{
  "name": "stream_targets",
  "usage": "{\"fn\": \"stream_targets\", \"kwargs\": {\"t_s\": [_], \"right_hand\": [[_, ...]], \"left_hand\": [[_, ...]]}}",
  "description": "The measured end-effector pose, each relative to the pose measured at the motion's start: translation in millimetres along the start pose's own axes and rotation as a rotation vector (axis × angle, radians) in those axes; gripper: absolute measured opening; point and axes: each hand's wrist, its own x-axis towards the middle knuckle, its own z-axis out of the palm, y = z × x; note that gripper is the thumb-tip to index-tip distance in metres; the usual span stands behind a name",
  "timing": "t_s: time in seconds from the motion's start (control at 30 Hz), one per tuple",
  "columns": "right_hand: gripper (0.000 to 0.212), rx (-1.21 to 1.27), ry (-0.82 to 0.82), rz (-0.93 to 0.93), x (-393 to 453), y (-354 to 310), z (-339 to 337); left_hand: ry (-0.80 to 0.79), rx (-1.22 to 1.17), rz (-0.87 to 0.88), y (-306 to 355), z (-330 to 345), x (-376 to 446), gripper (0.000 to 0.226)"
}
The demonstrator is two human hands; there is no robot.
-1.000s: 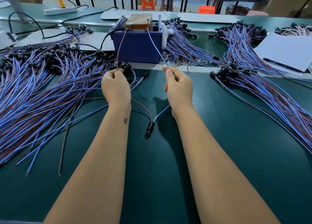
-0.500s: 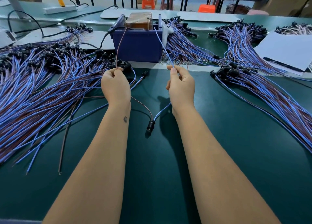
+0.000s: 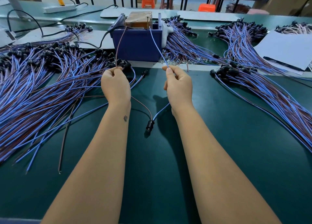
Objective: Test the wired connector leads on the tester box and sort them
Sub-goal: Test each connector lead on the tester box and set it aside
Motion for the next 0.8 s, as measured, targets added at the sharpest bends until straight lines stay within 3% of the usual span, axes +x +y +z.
{"fn": "stream_targets", "kwargs": {"t_s": [0.8], "right_hand": [[0.022,-0.110,-0.055,0.037,0.4,0.3,1.4]], "left_hand": [[0.055,-0.002,-0.039,5.9,-1.3,-3.4,0.028]]}}
